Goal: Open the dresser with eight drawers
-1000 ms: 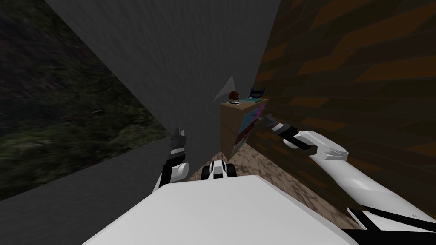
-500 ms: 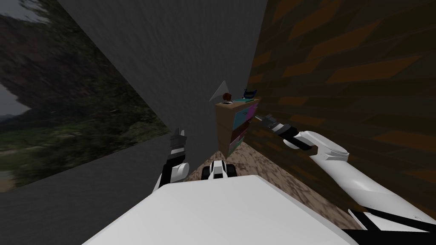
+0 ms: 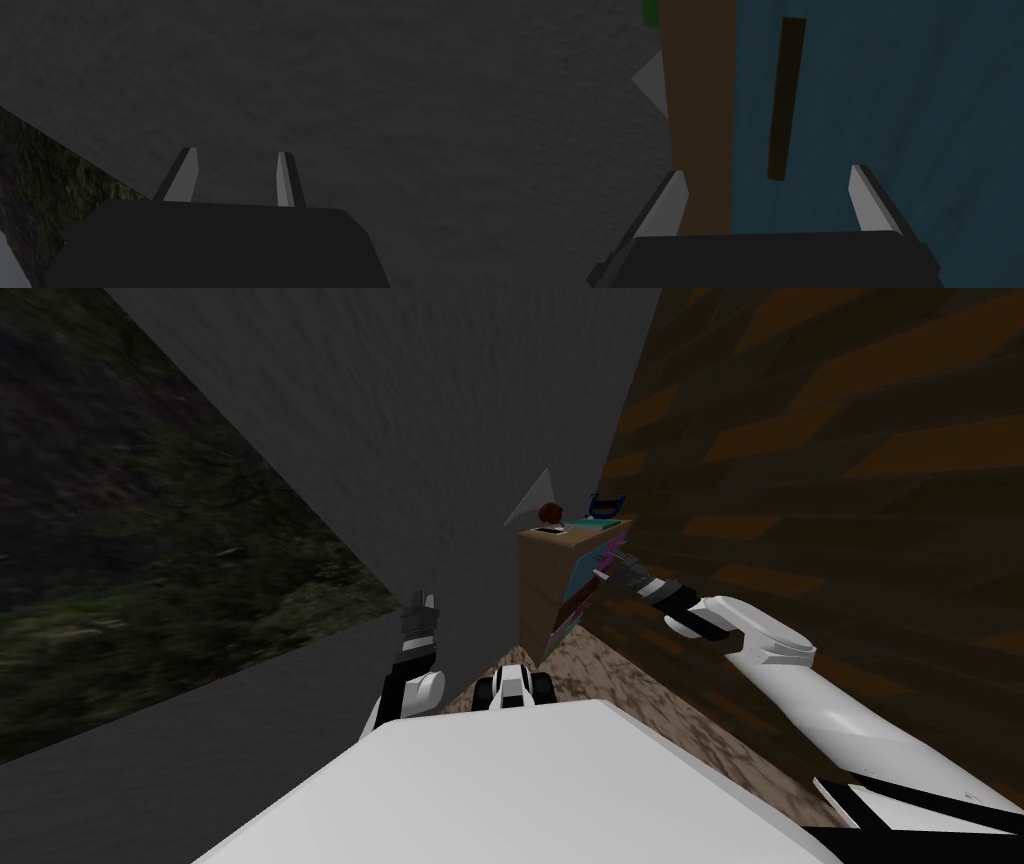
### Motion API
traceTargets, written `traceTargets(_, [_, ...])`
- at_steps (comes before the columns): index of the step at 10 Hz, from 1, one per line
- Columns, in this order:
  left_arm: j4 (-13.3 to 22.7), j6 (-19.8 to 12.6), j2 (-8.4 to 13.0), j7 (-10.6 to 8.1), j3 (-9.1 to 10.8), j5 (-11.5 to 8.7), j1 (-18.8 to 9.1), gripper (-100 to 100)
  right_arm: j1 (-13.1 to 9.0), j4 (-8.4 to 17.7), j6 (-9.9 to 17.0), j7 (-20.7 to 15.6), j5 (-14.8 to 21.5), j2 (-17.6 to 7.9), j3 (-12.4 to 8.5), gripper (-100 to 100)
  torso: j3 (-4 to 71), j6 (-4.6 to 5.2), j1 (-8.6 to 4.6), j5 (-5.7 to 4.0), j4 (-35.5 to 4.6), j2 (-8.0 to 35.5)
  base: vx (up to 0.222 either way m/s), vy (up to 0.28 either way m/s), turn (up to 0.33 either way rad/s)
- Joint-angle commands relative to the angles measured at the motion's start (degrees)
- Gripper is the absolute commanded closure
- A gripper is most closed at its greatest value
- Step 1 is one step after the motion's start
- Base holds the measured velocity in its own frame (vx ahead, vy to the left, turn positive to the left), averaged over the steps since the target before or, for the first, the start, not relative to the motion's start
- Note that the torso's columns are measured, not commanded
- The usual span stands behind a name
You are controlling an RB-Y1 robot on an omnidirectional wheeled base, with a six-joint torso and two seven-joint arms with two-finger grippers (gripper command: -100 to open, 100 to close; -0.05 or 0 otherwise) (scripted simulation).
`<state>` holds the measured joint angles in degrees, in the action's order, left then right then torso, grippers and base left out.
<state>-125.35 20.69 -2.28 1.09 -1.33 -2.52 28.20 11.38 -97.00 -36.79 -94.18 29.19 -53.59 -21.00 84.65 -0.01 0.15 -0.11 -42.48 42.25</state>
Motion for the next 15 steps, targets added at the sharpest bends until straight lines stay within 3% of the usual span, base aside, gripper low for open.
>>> traceTargets(1, [0.1, -0.1, 0.0, -0.02, -0.1, 0.0, 0.1, 0, 0.0, 0.0, 0.1, 0.2, 0.0, -0.1, 0.0, 100, 0.1, 0.0, 0.11, 0.09, 0.1, -0.2, -0.007, -0.005, -0.005])
traceTargets(6, [0.1, 0.0, 0.0, -0.02, -0.13, 0.0, 0.1, 0, 0.4, -0.5, -0.8, 0.5, -0.6, -0.4, -0.3, 100, -0.1, 0.02, -0.22, 0.07, 0.2, 0.1, -0.119, -0.091, -0.048])
traceTargets(7, [0.1, 0.0, 0.0, -0.02, -0.14, 0.0, 0.1, 0, 0.4, -0.3, -0.6, -0.1, -0.3, 0.2, 0.0, -100, 0.0, -0.02, 0.09, 0.17, 0.2, -0.2, 0.063, 0.015, 0.057])
traceTargets(10, [0.1, 0.0, 0.0, -0.02, -0.15, 0.0, 0.1, 0, 0.4, -0.1, -0.2, -0.8, 0.0, 1.1, 0.3, -100, 0.1, -0.01, 0.13, 0.19, 0.3, -0.3, 0.129, 0.094, 0.044])
traceTargets(12, [0.1, 0.0, 0.0, -0.02, -0.15, 0.0, 0.1, 0, 0.0, -0.1, 0.5, 0.7, -0.2, -0.8, -0.3, -100, -0.2, 0.04, -0.33, 0.07, 0.1, 0.3, 0.069, 0.054, 0.024])
traceTargets(13, [0.2, -0.1, 0.0, -0.05, -0.41, 0.1, 0.3, 0, -0.1, 0.0, 0.1, 0.0, -0.1, -0.1, 0.1, -100, -0.1, 0.0, -0.1, 0.01, 0.0, 0.1, 0.025, 0.017, 0.006])
traceTargets(14, [0.3, -0.2, 0.1, -0.07, -0.51, 0.1, 0.4, 0, -0.1, 0.0, 0.2, 0.2, -0.1, -0.2, 0.1, 100, 0.0, 0.01, 0.02, 0.07, 0.1, -0.1, 0.0, 0.0, 0.0])
traceTargets(15, [0.3, -0.1, 0.1, -0.07, -0.52, 0.1, 0.4, 0, 0.1, -0.2, -0.3, 0.4, -0.4, -0.4, 0.0, 100, 0.0, 0.0, -0.04, 0.11, 0.2, -0.1, -0.102, -0.069, -0.085])
